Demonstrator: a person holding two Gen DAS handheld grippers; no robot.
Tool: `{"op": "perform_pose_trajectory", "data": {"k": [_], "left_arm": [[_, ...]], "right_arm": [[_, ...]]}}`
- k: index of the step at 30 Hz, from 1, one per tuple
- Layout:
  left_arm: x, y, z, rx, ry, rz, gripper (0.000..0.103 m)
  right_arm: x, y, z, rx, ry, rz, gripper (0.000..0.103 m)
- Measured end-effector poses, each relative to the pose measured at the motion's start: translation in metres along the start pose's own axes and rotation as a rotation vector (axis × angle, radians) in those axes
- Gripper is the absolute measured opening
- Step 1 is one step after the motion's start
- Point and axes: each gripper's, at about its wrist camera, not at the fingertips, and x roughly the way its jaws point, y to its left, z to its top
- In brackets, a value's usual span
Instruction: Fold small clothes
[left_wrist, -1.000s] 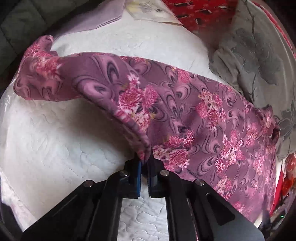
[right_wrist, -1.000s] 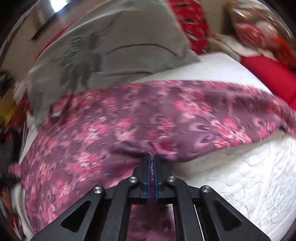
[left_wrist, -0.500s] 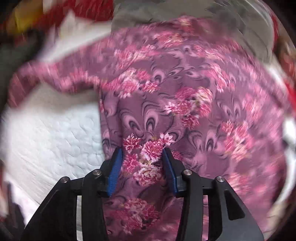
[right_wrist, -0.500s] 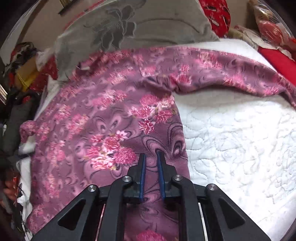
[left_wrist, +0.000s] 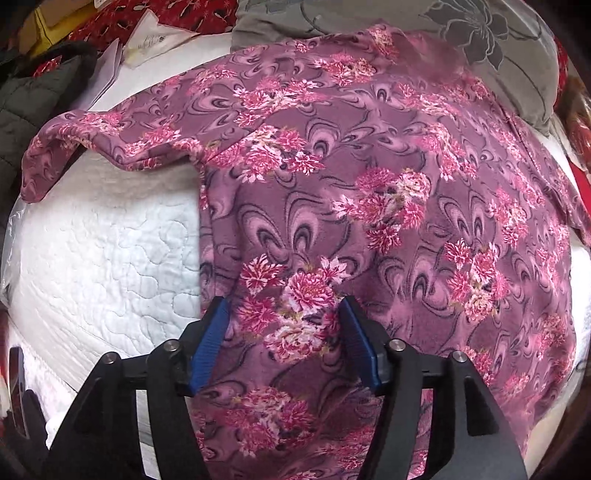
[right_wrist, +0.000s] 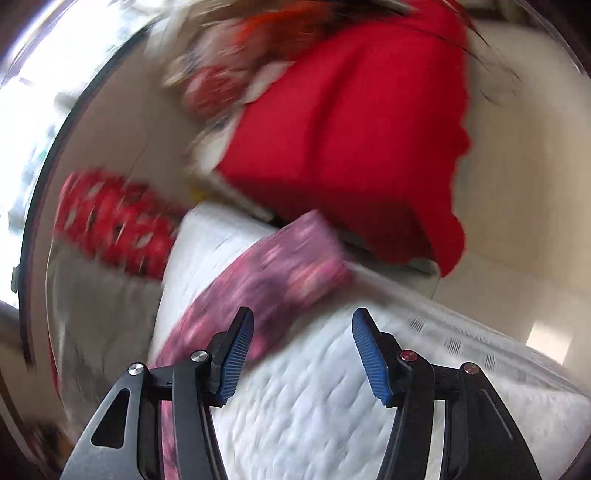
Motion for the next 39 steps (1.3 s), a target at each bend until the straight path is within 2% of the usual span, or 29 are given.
{"op": "perform_pose_trajectory", "data": {"k": [5, 7, 9, 10, 16, 19, 24, 29, 34, 39], "left_arm": [[0.004, -0.004, 0.021, -0.030, 0.029, -0.002, 0.064], [0.002, -0.005, 0.027, -0.048, 0.042, 0.000, 0.064], [-0.004, -0.008, 0.041, -0.066, 0.027, -0.032, 0.063], [-0.007, -0.009, 0.052, -0.069, 0.010, -0.044, 0.063], [-0.025, -0.039, 0.107, -0.044, -0.114, -0.088, 0.064], [-0.005, -0.047, 0.121, -0.072, -0.080, -0.106, 0.064], [0.030, -0.049, 0.118, -0.131, 0.030, -0.169, 0.064], [0.031, -0.043, 0.116, -0.132, 0.021, -0.225, 0.064], [0.027, -0.027, 0.115, -0.151, 0.028, -0.289, 0.064], [0.023, 0.000, 0.108, -0.173, 0.033, -0.336, 0.064]], "right_arm": [[0.034, -0.002, 0.014, 0.054, 0.007, 0.034, 0.062], [0.037, -0.002, 0.015, 0.069, -0.006, 0.051, 0.059], [0.038, 0.014, 0.023, 0.033, -0.030, 0.080, 0.028], [0.035, 0.020, 0.027, 0.005, -0.039, 0.090, 0.008], [-0.006, 0.062, 0.046, -0.100, -0.170, 0.202, 0.007], [-0.001, 0.087, 0.040, -0.180, -0.147, 0.135, 0.007], [0.005, 0.121, 0.003, -0.230, -0.069, 0.223, 0.007], [0.013, 0.179, -0.058, -0.336, 0.042, 0.310, 0.007], [0.025, 0.240, -0.132, -0.474, 0.154, 0.343, 0.007], [0.034, 0.284, -0.207, -0.591, 0.244, 0.364, 0.007]]}}
